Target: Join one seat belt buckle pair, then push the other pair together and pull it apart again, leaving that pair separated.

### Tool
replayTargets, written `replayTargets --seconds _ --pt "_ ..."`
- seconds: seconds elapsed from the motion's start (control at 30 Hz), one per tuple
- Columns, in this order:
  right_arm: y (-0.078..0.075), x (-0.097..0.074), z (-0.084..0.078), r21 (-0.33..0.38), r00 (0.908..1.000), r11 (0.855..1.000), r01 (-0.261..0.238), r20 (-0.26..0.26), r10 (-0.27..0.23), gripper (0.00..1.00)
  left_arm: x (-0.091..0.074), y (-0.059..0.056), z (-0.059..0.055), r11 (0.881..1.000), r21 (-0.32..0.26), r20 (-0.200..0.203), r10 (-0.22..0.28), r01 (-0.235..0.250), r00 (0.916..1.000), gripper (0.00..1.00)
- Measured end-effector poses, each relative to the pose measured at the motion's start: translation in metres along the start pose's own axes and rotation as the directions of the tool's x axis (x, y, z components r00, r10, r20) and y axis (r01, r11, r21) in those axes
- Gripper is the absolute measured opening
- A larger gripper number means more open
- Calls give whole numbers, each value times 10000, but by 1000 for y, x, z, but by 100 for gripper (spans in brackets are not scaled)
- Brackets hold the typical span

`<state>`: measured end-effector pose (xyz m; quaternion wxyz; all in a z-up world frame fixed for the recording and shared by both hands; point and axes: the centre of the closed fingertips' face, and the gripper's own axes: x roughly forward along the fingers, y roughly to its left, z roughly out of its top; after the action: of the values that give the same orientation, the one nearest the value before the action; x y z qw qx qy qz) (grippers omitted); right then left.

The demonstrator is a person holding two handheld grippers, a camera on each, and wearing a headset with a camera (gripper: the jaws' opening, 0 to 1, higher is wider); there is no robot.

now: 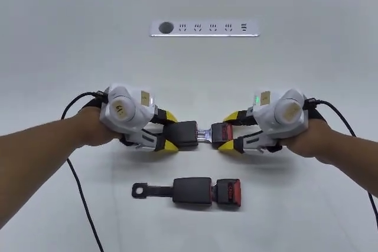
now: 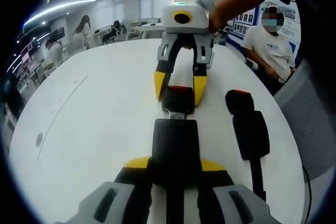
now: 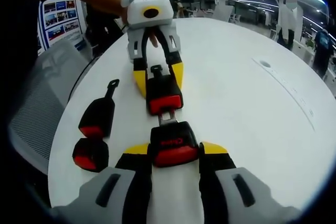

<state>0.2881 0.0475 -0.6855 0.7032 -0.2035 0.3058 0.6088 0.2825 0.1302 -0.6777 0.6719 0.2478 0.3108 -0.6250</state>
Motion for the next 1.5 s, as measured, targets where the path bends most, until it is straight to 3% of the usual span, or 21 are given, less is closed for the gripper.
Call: replayTargets --seconds 1.2,1.5 --pt "-6 -59 -45 357 9993 9987 376 -70 -374 34 2 3 -3 9999 73 -106 -70 71 9999 34" --pt "-3 -68 -49 422 9992 9983 399 -88 -395 34 2 3 -2 9998 155 -177 -105 108 9998 34"
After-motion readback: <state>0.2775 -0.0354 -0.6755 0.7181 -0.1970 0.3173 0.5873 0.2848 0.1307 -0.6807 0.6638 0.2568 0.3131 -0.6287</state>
